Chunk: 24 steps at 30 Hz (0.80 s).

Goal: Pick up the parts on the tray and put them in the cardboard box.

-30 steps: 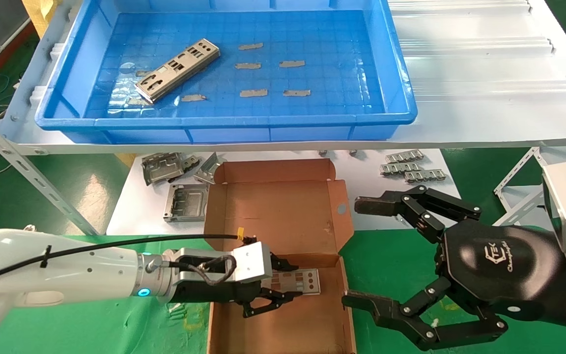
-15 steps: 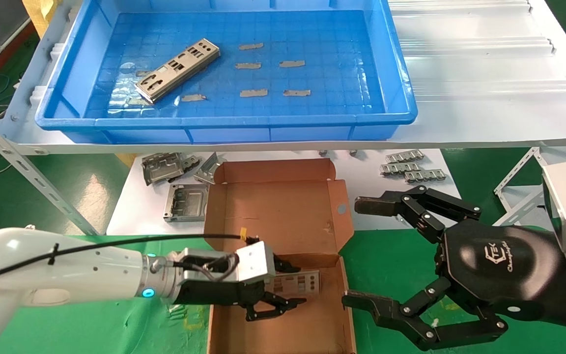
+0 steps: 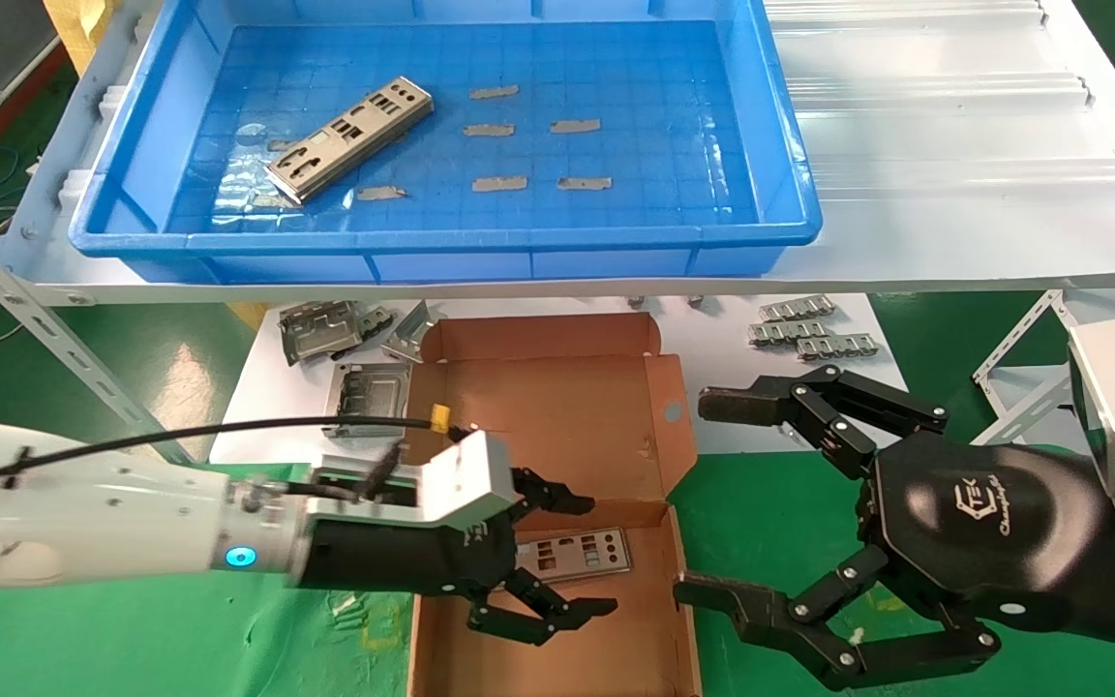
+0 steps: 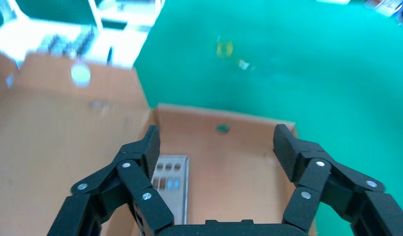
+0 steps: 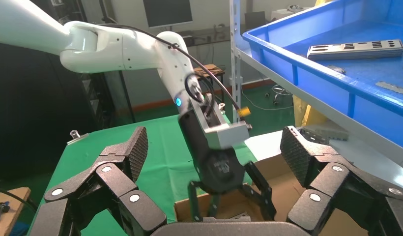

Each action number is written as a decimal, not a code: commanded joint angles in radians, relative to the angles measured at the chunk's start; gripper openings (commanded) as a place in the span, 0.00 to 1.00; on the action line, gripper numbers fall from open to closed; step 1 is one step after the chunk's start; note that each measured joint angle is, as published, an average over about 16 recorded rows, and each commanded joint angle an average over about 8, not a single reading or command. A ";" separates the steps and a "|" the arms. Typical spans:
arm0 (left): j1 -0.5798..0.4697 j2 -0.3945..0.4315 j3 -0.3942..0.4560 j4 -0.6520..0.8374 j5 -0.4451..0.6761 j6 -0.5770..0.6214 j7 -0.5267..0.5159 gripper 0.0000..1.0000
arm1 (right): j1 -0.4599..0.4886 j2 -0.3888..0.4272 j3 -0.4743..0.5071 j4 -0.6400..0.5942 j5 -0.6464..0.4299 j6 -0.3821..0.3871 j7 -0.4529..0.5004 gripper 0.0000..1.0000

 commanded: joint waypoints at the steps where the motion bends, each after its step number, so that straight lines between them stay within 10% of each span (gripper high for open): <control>1: 0.003 -0.011 -0.015 0.003 -0.035 0.028 0.003 1.00 | 0.000 0.000 0.000 0.000 0.000 0.000 0.000 1.00; 24: 0.056 -0.089 -0.102 -0.051 -0.149 0.103 -0.011 1.00 | 0.000 0.000 0.000 0.000 0.000 0.000 0.000 1.00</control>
